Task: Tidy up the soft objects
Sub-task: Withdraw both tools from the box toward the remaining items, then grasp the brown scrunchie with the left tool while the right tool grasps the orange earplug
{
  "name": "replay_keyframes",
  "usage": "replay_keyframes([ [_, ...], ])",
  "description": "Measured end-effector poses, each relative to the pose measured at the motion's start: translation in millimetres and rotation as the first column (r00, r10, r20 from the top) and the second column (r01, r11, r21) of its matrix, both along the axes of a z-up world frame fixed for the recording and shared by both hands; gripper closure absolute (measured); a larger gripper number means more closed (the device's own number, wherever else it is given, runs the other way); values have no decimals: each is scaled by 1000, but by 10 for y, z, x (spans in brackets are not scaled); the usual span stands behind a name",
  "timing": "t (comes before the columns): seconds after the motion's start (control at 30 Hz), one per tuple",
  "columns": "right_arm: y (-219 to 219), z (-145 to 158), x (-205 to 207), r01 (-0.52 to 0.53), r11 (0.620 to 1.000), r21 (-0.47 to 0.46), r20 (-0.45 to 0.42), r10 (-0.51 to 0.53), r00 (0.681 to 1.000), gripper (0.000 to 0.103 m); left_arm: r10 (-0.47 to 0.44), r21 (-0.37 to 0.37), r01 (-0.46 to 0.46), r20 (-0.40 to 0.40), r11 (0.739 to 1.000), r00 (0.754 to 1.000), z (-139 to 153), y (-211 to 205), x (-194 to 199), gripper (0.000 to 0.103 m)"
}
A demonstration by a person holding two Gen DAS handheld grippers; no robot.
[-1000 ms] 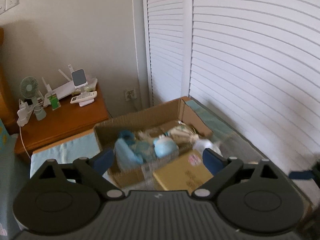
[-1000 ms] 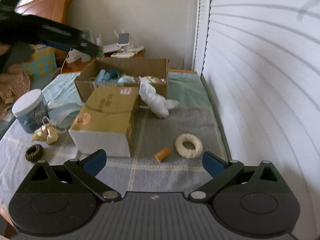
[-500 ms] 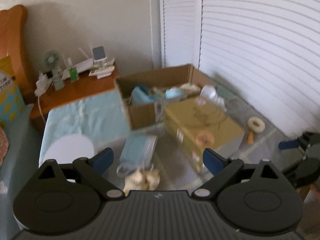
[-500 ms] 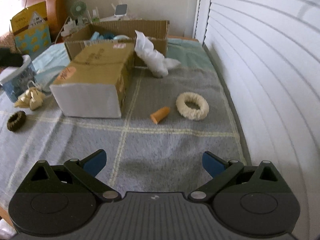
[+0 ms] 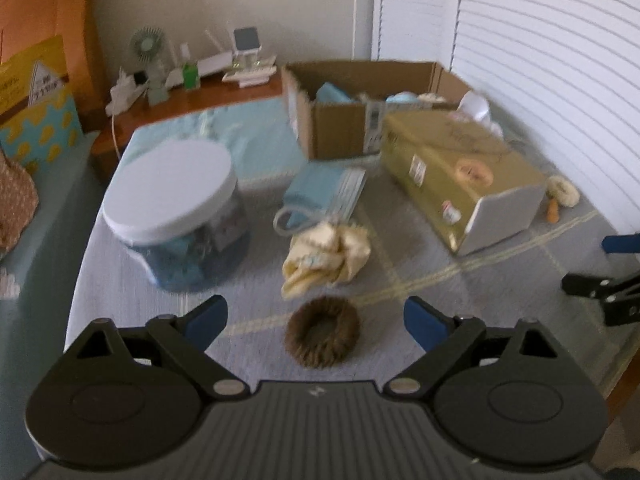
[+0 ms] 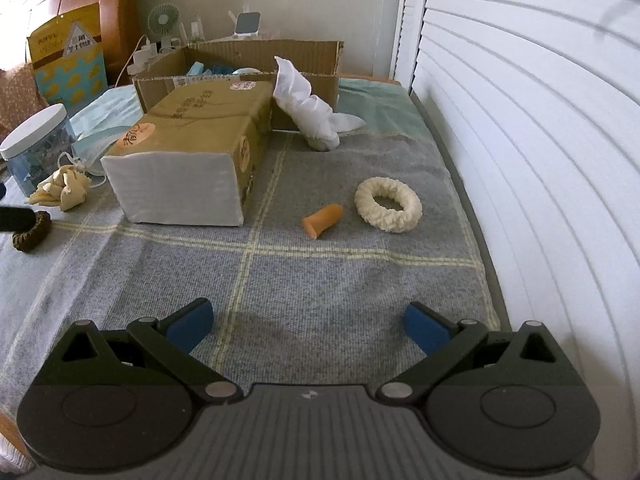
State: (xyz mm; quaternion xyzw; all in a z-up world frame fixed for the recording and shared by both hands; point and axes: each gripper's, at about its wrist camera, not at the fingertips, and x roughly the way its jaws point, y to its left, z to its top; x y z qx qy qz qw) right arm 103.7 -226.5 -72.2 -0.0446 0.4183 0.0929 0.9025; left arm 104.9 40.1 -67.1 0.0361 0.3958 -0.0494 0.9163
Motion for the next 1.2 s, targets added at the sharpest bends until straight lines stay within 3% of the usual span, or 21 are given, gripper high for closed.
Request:
replay_keyframes([
  [0.13,7,5,-2,4,1000,-1,-1,-4,1000,0,17,-15,-17,-34,1000,999,-92,37,-48,34],
  [0.33,14,1,14,11,1000,-2,-1,-11,1000,0,19,-37,-21,-45,999,999,-139,7,-103,41],
  [0.47,19,-5,25,13,1000,-2,5,-13,1000,0,-4,-59,2,-38,998,999,-125,-47,-74,56],
  [0.8,49,21,144,-18,1000,-5,4,18,1000,1,-44,-47,43,-17,998,999,-137,-137,-6,59],
  [1.03,153,73,316,-75,996,-43,44,77,996,33,-45,-54,44,-19,998,999,-134,-126,4,59],
  [1.2,181,67,393,-84,994,-71,55,88,995,45,-48,-62,47,-21,997,999,-134,-107,7,59],
])
